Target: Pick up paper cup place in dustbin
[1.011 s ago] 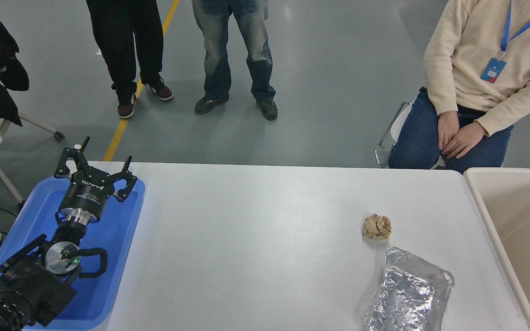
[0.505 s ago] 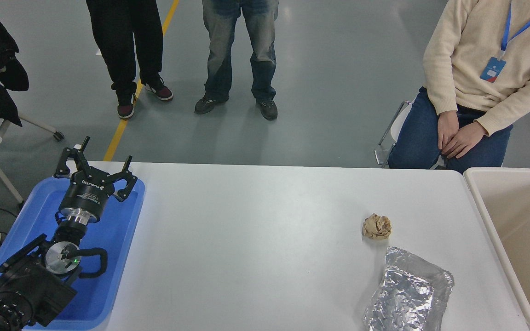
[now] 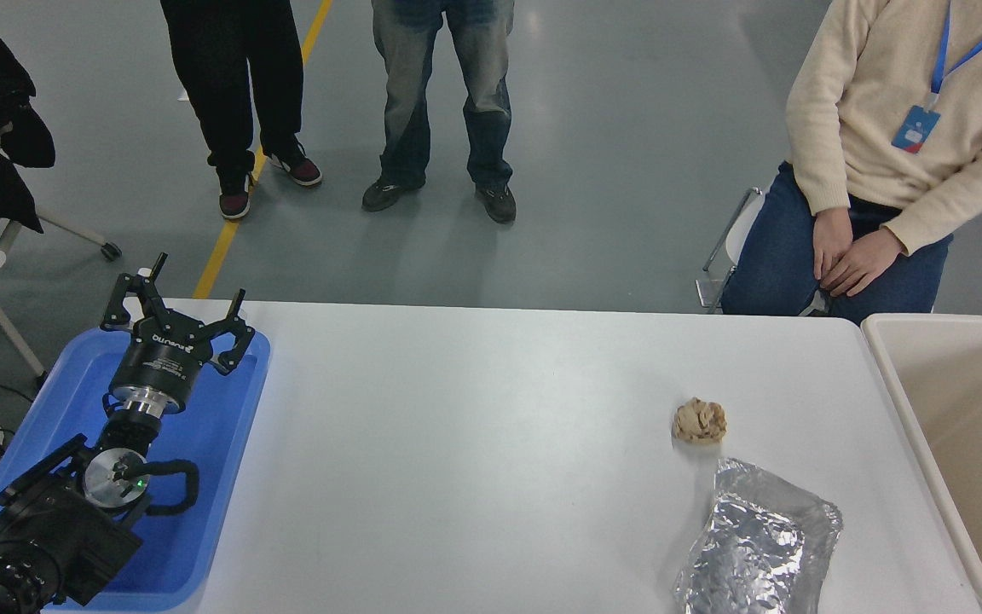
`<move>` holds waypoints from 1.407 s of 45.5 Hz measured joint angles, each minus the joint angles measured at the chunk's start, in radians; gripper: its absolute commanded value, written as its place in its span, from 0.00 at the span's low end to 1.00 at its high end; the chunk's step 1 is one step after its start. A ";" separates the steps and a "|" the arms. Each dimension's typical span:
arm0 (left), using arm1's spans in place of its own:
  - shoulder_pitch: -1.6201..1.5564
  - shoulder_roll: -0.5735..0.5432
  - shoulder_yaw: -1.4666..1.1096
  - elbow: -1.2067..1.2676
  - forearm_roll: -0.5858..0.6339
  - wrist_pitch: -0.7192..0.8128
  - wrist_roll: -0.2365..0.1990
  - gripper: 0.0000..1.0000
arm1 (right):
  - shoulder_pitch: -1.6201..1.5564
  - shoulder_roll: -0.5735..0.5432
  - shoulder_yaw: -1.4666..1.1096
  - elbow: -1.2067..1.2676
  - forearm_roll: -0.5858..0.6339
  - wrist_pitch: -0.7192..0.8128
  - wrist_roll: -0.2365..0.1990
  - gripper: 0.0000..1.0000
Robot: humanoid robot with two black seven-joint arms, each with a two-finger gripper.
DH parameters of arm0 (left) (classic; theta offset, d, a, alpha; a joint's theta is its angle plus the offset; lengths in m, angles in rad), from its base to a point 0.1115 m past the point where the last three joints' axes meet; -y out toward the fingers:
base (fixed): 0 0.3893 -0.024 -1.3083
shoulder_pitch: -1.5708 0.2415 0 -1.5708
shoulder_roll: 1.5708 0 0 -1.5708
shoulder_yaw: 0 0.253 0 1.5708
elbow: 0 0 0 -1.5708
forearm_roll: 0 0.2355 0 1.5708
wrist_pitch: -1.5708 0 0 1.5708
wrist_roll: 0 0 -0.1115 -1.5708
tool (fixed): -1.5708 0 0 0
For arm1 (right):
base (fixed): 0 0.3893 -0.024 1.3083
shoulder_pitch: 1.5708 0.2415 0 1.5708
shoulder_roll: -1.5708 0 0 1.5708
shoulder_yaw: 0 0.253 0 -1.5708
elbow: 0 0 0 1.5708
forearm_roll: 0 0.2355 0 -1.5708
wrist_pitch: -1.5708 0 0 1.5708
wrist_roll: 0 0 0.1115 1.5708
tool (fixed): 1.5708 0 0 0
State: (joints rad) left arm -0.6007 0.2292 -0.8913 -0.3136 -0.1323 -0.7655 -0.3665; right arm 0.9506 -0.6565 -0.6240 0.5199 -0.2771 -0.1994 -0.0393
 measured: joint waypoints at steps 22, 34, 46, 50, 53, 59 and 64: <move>-0.001 -0.001 0.000 0.000 0.000 0.000 0.003 1.00 | 0.741 -0.089 -0.512 0.732 -0.069 0.143 0.001 1.00; -0.001 -0.001 0.000 0.000 0.000 0.000 0.003 1.00 | 1.077 0.031 -0.633 0.868 -0.073 0.531 0.002 1.00; -0.001 -0.001 0.000 0.000 0.000 0.000 0.004 1.00 | 1.310 0.172 -0.663 0.908 -0.072 0.846 0.006 1.00; -0.001 -0.001 0.000 0.000 0.000 0.000 0.004 1.00 | 1.362 0.208 -0.667 0.914 -0.072 0.894 0.006 1.00; -0.001 -0.001 0.000 0.000 0.001 0.000 0.004 1.00 | 1.394 0.231 -0.666 0.917 -0.073 0.919 0.006 1.00; -0.001 -0.001 0.000 0.000 0.000 0.000 0.004 1.00 | 1.442 0.267 -0.654 0.921 -0.073 0.949 0.006 1.00; -0.001 -0.001 0.000 0.000 0.000 0.000 0.004 1.00 | 1.468 0.293 -0.639 0.923 -0.072 0.964 0.006 1.00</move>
State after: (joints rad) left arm -0.6014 0.2286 -0.8912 -0.3137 -0.1319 -0.7655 -0.3621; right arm 2.4190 -0.3640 -1.2630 1.4426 -0.3492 0.7648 -0.0337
